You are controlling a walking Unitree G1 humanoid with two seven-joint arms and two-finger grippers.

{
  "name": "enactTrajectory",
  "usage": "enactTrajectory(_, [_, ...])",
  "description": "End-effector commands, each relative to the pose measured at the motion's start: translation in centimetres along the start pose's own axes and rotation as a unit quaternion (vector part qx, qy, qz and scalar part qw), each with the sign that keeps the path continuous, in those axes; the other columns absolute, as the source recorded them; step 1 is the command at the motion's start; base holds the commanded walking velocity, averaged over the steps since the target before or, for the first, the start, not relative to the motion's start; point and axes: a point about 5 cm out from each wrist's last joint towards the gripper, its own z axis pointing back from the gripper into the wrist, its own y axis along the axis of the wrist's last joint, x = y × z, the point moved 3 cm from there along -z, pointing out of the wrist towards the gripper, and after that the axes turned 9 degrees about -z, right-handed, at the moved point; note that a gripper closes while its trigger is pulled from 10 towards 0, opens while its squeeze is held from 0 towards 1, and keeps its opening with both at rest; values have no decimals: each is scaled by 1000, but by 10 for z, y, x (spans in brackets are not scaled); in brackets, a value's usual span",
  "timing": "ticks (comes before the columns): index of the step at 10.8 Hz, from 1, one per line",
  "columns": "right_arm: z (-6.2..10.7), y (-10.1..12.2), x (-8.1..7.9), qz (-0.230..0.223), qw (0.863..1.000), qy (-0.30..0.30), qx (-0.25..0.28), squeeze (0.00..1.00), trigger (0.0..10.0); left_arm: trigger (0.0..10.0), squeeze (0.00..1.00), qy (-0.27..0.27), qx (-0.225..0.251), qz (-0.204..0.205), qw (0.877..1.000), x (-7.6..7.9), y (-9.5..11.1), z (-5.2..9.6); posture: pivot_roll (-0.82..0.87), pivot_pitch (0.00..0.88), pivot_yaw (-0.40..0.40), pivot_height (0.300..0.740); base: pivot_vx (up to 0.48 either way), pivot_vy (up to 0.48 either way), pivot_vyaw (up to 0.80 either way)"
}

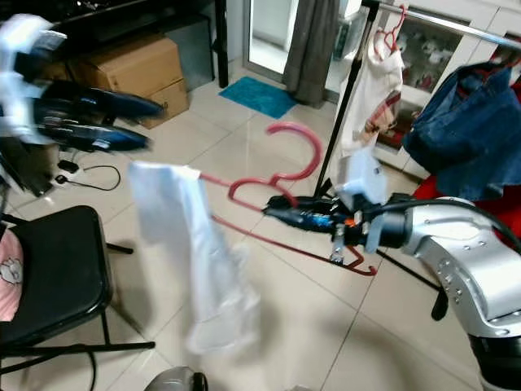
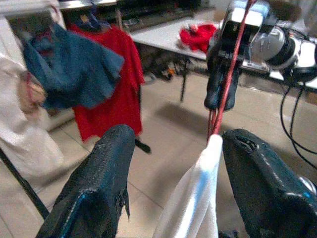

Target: Hang hanger

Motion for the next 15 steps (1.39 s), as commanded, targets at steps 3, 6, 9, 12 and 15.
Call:
enactTrajectory(3, [-8, 8, -9, 30, 999, 25, 0, 0, 10000, 10000, 0, -70, -14, 26, 997, 4, -5, -29, 15, 68, 53, 740, 0, 0, 0])
enactTrajectory(6, [-9, 5, -7, 28, 999, 21, -5, 0, 10000, 10000, 0, -124, 5, 31, 992, 19, 0, -40, 18, 67, 53, 740, 0, 0, 0])
enactTrajectory(9, [-10, 3, -4, 26, 999, 18, -8, 0, 10000, 1647, 0, -147, -117, -20, 982, 29, -35, -35, 19, 65, 46, 740, 0, 0, 0])
enactTrajectory(12, [-12, 3, -2, 27, 999, 17, -9, 0, 10000, 0, 0, -139, -144, -46, 979, 24, -40, -31, 21, 60, 39, 740, 0, 0, 0])
enactTrajectory(15, [-15, 6, -1, 33, 999, 18, -5, 0, 10000, 0, 0, -152, -153, -51, 975, 24, -47, -37, 15, 50, 42, 740, 0, 0, 0])
